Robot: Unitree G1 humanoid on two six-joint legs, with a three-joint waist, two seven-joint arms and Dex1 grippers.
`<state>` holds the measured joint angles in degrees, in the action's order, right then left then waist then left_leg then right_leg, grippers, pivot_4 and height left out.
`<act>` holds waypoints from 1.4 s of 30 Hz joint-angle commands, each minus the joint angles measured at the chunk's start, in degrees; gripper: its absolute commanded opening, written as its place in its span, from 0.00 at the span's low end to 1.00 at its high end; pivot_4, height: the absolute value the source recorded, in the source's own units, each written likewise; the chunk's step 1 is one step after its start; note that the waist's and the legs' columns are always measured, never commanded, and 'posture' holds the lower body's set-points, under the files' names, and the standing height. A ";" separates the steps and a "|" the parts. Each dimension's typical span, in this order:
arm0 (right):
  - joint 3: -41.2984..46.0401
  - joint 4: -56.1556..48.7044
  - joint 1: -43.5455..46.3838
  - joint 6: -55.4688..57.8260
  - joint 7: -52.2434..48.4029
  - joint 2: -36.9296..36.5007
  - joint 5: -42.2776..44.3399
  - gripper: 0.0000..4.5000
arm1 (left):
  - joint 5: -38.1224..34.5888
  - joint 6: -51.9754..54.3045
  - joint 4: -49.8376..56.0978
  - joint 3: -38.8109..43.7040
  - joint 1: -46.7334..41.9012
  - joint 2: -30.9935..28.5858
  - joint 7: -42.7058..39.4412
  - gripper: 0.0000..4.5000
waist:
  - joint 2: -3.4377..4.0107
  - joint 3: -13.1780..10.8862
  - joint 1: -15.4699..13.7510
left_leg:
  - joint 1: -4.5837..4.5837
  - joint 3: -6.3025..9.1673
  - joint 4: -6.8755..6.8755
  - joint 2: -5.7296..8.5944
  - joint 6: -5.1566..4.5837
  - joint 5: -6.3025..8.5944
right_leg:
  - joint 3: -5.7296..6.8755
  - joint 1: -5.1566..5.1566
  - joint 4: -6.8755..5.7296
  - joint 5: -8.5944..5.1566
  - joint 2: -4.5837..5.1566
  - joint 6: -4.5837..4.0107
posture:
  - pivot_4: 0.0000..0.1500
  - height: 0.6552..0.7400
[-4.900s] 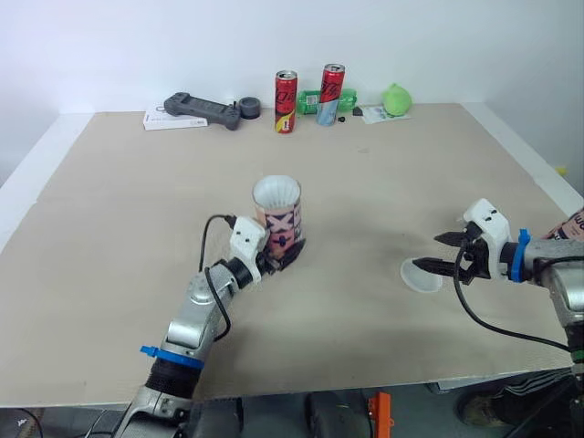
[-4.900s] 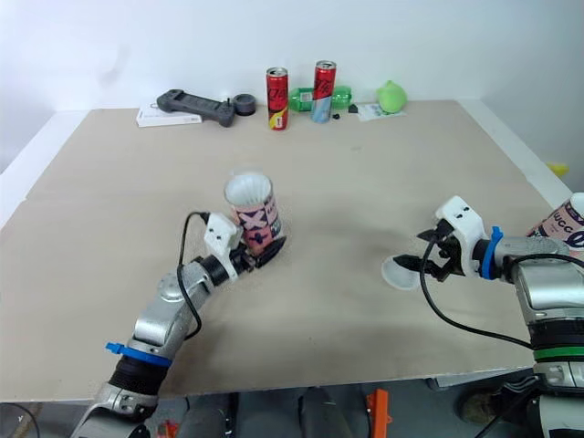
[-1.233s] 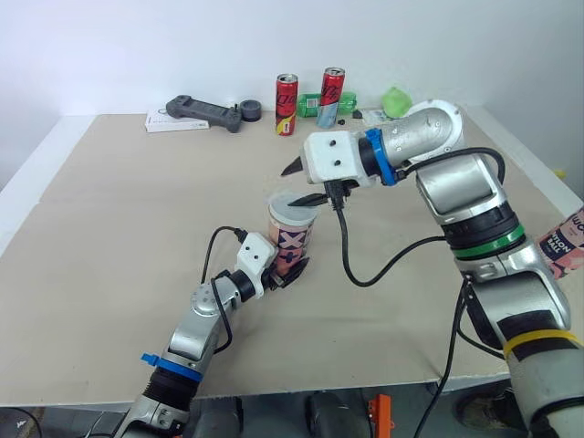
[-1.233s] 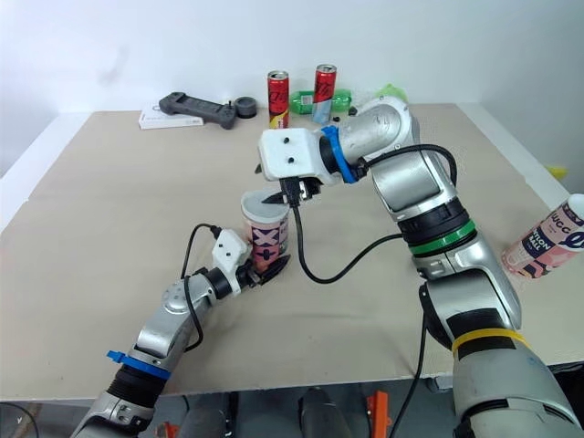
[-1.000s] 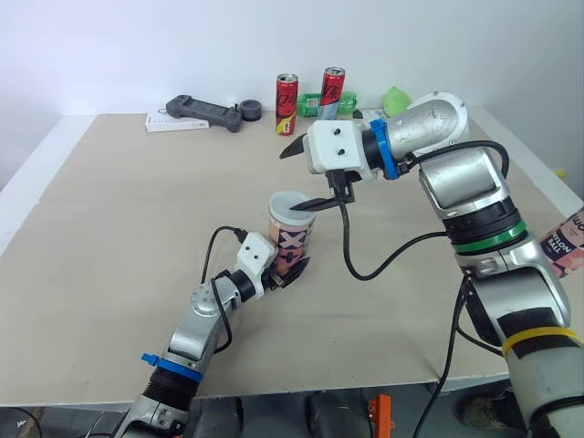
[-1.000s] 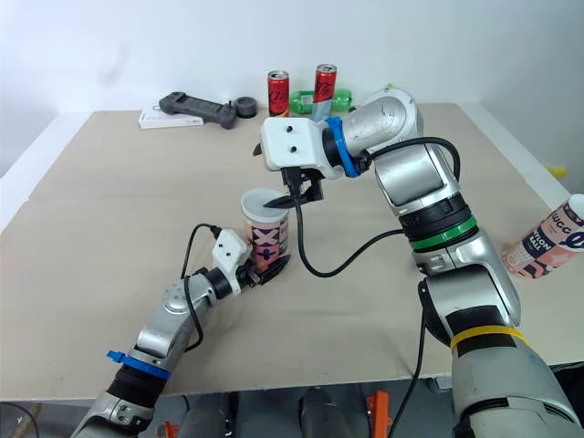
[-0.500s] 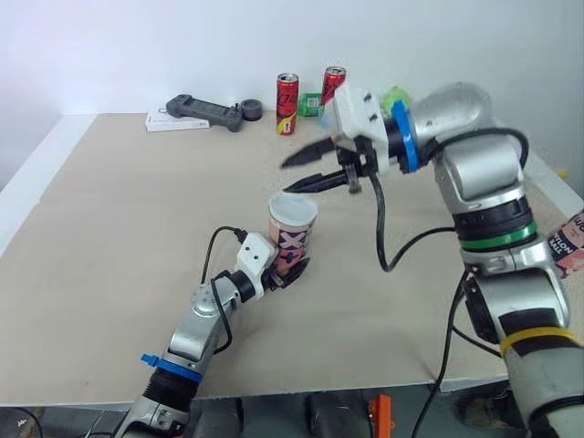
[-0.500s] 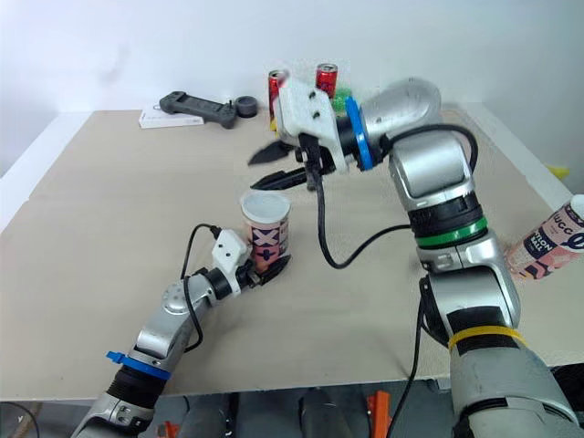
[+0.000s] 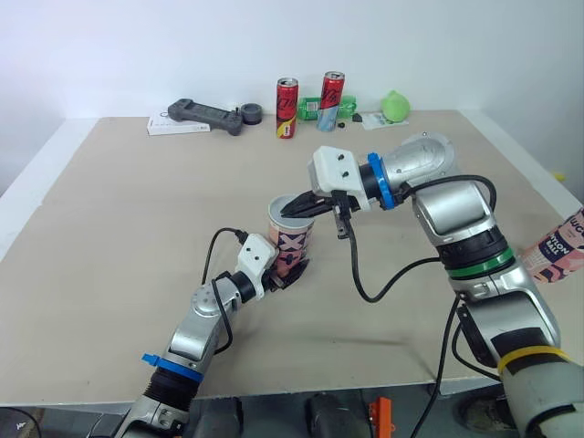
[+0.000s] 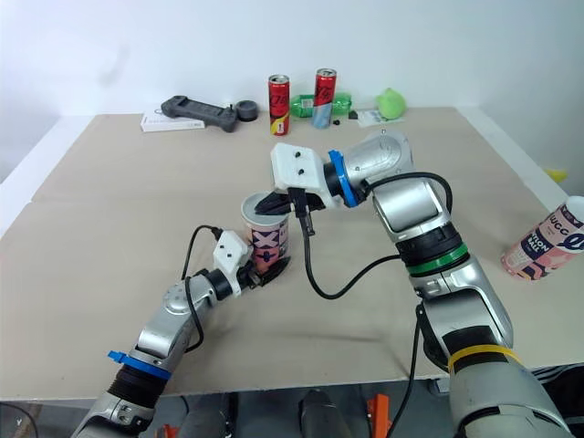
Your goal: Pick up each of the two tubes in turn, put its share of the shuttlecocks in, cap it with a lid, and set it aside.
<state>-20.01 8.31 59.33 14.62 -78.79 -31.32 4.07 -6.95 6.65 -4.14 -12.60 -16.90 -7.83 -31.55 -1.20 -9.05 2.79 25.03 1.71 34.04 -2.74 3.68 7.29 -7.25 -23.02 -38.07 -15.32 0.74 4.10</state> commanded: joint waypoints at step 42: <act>12.66 -9.05 -38.52 1.32 27.71 13.80 13.13 0.99 | -16.15 8.58 14.66 13.37 9.36 -18.19 -14.28 1.00 | -0.28 0.04 0.17 | 0.27 0.17 -0.18 -0.21 0.08 0.67 | -0.05 -0.01 -0.04 -0.61 -0.33 0.02 | 1.00 1.00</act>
<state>-6.86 -2.15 19.09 19.57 -51.77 -18.47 18.15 -20.42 14.19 6.47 -1.83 -7.85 -25.45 -45.55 -1.48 -9.01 2.96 25.30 1.88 33.86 -2.96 3.76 7.97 -7.29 -23.02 -38.11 -15.96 0.41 4.06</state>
